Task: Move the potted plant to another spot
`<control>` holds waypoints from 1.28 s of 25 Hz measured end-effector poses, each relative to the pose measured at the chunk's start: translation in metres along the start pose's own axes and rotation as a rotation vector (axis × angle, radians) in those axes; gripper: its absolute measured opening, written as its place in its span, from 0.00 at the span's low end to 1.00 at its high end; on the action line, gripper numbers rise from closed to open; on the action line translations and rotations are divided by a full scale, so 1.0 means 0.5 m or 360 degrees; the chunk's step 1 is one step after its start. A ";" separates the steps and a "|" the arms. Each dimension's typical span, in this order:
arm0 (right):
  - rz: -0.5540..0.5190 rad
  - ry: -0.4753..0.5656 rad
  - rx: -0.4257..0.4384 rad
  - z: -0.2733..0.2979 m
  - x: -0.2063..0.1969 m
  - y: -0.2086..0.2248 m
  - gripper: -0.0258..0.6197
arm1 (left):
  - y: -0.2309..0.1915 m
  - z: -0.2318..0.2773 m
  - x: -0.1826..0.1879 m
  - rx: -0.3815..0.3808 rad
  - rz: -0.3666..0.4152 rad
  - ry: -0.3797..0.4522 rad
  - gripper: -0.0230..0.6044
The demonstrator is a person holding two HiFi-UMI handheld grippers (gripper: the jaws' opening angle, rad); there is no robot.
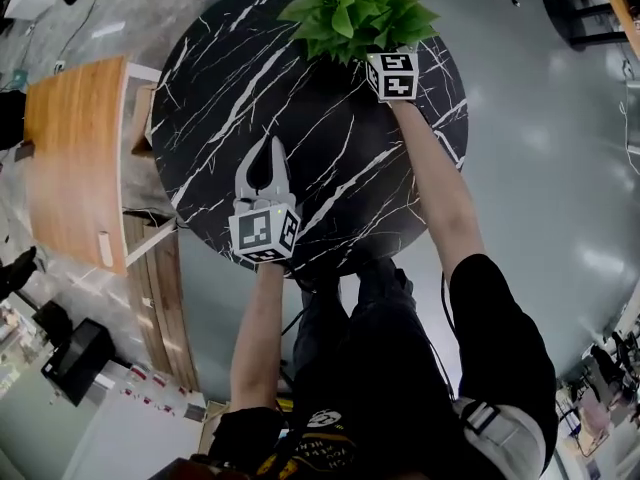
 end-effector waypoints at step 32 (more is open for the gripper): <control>-0.0031 -0.0154 -0.0033 -0.284 -0.097 -0.038 0.78 | 0.135 -0.087 -0.027 -0.0251 0.0098 -0.0094 0.04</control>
Point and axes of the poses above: the fingertips, and each gripper's own axes: z forward along the fingers, y to its right, x out of its top, the point moved 7 cm from there along -z, backward along the fingers, and after that the axes turned 4 degrees about -z, right-handed, at the moved point
